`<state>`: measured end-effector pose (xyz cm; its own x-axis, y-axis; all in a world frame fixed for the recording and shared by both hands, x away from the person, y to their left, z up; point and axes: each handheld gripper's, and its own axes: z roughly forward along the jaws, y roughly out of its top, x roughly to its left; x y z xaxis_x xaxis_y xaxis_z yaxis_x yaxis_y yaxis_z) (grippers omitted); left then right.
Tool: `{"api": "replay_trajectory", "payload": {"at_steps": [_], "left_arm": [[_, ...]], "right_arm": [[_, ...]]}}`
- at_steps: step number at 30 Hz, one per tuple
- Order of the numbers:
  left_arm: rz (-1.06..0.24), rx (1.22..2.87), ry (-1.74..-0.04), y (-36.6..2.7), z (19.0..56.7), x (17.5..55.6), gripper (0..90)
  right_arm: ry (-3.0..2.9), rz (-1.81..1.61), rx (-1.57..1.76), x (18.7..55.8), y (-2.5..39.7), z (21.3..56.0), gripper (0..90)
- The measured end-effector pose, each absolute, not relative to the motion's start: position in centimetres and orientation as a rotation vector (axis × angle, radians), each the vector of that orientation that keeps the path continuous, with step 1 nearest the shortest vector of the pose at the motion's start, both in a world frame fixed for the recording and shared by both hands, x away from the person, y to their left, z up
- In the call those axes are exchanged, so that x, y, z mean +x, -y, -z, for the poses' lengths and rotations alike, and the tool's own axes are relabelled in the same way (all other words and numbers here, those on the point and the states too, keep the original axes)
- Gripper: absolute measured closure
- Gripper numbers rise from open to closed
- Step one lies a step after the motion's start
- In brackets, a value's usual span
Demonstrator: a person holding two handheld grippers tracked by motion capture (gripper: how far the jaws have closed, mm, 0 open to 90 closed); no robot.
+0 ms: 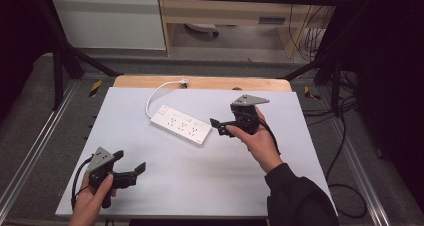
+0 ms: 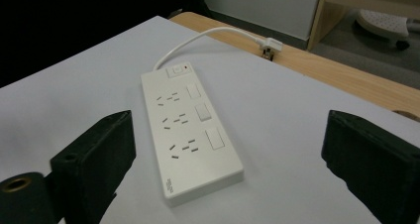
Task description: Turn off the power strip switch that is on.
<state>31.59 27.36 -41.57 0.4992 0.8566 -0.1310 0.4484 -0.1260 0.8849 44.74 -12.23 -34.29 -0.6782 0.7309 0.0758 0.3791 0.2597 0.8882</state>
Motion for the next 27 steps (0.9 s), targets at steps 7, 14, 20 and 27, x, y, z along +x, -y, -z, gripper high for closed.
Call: {"api": "replay_trajectory", "payload": {"at_steps": [7,14,20,27], "left_arm": [[-0.519,1.761,-1.102,-27.2,41.6,31.6,5.3],[-0.516,1.759,-1.101,-27.3,41.6,31.6,5.3],[-0.514,1.765,-1.097,-27.2,41.6,31.6,5.3],[-0.518,1.766,-1.1,-27.3,41.6,31.6,5.4]], "right_arm": [[-2.169,-1.398,0.965,45.7,11.0,33.7,26.9],[-2.145,-1.405,0.935,46.7,10.3,33.2,55.7],[-2.125,-1.417,0.899,47.2,9.8,32.7,71.7],[-2.1,-1.447,0.889,47.7,9.2,32.2,78.5]]}}
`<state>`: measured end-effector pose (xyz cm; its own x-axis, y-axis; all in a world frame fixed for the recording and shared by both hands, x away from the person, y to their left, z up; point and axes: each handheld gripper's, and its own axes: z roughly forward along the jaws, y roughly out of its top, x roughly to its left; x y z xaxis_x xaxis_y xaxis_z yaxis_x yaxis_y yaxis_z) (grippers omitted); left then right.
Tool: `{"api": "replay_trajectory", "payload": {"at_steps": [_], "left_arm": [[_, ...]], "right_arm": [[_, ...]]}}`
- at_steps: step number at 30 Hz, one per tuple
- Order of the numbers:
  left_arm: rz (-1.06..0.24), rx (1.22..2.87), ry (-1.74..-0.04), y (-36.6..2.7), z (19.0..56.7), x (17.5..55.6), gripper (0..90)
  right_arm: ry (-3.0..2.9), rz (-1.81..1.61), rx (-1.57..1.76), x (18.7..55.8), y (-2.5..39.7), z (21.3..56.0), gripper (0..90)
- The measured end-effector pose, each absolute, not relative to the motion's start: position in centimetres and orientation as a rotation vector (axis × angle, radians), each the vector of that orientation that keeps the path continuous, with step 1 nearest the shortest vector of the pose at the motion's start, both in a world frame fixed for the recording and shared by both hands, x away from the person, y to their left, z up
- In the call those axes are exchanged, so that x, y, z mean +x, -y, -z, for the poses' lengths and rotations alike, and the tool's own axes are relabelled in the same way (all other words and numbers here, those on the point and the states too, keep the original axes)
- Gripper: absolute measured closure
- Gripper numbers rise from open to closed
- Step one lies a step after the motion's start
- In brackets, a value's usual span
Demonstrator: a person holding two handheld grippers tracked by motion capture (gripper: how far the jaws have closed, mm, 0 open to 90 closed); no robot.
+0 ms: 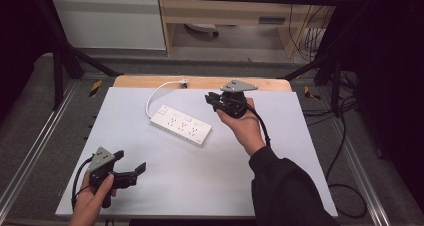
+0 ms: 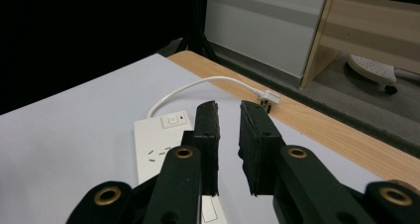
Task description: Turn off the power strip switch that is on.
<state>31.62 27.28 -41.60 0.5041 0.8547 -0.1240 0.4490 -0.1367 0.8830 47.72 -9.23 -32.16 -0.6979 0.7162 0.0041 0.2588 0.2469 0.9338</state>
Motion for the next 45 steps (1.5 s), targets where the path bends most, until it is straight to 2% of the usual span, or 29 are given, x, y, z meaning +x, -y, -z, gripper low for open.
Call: {"api": "replay_trajectory", "payload": {"at_steps": [13,22,45], "left_arm": [[-0.516,1.776,-1.1,-27.3,41.7,31.7,5.4],[-0.518,1.779,-1.1,-27.1,41.6,31.8,5.4],[-0.513,1.8,-1.097,-27.0,41.8,32.0,5.4]], "right_arm": [[-2.102,-1.454,0.829,49.1,8.0,32.3,90.0],[-2.122,-1.452,0.798,49.6,6.7,32.7,90.0],[-2.226,-1.357,0.85,52.8,3.3,36.7,90.0]]}}
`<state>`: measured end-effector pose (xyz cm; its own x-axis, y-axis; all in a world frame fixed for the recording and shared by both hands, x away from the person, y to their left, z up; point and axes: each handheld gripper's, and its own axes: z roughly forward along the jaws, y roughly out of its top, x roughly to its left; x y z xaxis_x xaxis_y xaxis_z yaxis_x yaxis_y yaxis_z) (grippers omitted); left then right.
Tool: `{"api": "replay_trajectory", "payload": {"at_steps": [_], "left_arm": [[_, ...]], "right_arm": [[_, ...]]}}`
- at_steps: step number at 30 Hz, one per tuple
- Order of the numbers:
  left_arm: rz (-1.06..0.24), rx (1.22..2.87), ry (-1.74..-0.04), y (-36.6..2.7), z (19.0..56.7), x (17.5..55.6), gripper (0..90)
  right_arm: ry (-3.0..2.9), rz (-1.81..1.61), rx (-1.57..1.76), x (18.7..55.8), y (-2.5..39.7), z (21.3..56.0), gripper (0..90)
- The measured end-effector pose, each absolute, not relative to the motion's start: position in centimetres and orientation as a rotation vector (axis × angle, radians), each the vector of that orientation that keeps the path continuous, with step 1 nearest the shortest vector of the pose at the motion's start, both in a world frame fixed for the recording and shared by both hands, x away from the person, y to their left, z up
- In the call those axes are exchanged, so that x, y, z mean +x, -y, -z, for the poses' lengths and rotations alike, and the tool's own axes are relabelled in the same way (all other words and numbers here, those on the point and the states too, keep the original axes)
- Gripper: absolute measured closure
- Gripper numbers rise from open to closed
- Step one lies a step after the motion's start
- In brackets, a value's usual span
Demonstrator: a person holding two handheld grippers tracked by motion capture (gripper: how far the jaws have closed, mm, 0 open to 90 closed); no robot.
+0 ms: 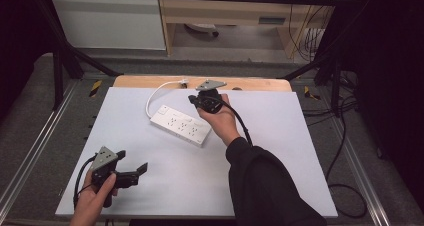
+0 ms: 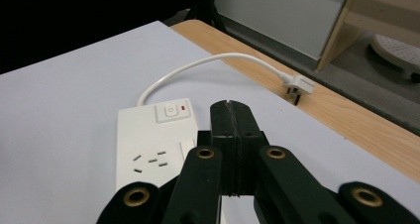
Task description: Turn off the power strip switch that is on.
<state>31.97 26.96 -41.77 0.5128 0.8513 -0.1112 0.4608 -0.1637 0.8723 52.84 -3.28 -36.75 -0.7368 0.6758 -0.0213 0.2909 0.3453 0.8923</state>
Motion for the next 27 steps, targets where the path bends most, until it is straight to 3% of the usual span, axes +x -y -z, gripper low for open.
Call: {"api": "replay_trajectory", "payload": {"at_steps": [27], "left_arm": [[-0.51,1.813,-1.098,-27.0,41.8,31.9,5.6]], "right_arm": [[-2.33,-1.256,0.892,53.3,1.6,39.4,89.9]]}}
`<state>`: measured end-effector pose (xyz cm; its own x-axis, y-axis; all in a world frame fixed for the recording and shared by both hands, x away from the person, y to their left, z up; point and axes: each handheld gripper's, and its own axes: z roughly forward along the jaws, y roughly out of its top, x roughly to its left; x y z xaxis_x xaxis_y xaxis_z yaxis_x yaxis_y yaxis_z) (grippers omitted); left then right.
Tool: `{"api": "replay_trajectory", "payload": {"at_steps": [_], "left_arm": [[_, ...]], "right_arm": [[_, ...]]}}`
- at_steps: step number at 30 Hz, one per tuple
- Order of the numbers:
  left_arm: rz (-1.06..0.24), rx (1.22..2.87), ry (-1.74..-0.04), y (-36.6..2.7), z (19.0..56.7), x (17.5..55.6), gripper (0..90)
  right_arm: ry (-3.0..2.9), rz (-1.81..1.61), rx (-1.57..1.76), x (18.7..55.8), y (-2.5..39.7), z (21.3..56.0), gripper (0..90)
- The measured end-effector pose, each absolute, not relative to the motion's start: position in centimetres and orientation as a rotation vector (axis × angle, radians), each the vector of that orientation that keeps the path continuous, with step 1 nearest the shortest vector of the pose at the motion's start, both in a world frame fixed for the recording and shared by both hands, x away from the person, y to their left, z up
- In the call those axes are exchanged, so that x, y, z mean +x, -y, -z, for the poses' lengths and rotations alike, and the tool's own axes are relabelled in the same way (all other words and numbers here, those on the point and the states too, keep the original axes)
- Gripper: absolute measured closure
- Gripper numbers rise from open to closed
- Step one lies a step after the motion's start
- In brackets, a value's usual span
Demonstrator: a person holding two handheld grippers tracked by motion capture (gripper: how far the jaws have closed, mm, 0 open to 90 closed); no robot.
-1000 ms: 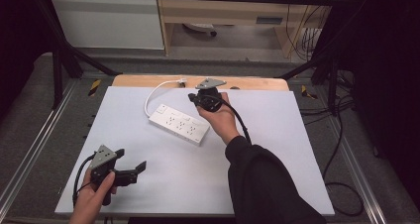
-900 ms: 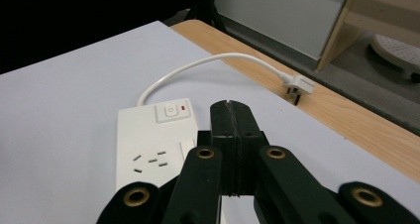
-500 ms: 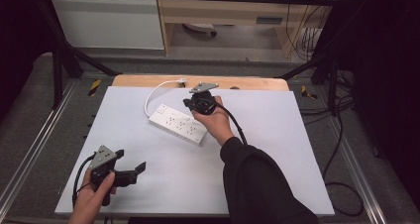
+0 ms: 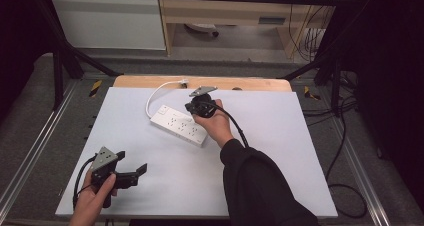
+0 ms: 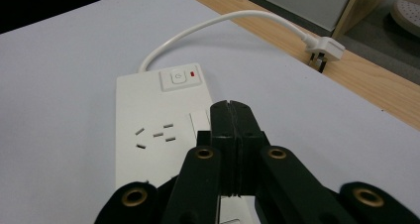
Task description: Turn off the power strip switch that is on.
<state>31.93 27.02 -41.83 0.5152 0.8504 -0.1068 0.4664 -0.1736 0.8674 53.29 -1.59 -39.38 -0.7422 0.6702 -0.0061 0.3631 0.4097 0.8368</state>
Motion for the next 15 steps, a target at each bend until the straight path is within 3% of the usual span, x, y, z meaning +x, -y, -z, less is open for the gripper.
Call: {"api": "replay_trajectory", "payload": {"at_steps": [15], "left_arm": [[-0.507,1.819,-1.095,-27.0,41.9,32.0,5.8]], "right_arm": [[-2.356,-1.253,0.914,53.8,1.2,40.5,90.0]]}}
